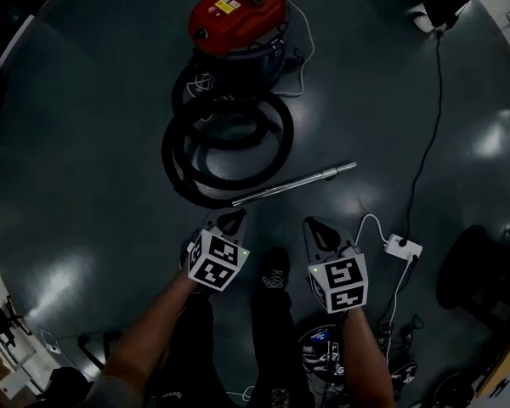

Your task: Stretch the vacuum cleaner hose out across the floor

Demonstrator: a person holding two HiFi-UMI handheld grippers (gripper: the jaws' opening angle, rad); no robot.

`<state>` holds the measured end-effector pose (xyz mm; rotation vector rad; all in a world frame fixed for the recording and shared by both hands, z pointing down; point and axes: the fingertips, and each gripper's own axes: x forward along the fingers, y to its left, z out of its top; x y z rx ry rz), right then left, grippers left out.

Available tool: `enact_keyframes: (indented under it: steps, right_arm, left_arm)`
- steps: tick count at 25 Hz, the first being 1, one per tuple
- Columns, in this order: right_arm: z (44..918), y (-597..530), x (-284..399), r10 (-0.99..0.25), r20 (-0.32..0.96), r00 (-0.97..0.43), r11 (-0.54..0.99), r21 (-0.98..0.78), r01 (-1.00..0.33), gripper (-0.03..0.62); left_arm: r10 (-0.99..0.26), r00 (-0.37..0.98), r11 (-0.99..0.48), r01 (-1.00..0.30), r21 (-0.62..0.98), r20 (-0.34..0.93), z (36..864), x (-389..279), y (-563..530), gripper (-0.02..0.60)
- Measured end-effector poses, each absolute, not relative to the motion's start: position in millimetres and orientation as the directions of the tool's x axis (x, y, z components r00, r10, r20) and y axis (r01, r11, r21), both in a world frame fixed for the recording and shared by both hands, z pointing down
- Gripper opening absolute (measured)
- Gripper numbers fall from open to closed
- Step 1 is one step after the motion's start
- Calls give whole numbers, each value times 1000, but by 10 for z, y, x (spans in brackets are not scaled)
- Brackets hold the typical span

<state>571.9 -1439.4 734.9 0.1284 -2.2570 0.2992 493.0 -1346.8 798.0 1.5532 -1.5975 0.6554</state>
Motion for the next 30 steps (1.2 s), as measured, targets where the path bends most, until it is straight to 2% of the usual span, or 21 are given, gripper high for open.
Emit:
enact_keyframes:
  steps: [5,8,17,21,25,27,30]
  right_arm:
    - [8535,-14258,5916,51,790,-610,965,-197,-173,5]
    - [9138,-14083,5892,110,795,-597,965,-230,-127,5]
    - [10497,-13336,5441,333,785,-522,942,-305,141,13]
    - [10882,-12988,5133,381,791,-479,922,-287,260,113]
    - [11181,-12568,4874,433,809,-398,857,-233,459,211]
    - [11320,-12436,4770,436,828,-352,812,-193,551,218]
    - [11510,-12268,4592,425,854,-301,743,-139,655,218]
  left_arm:
    - [-507,103,79,-983,165,856,9206,5075,-13296,8]
    - [-495,95,128,-975,181,864,9778,5060,-13171,8]
    - [-458,98,237,-944,228,883,10914,4776,-12610,9]
    - [-436,75,253,-946,202,897,11133,4507,-12276,11]
    - [-427,65,295,-933,207,902,11189,4327,-11985,31]
    - [-431,98,288,-927,240,897,11222,4310,-11930,82]
    - [-443,125,302,-912,279,888,11259,4257,-11855,108]
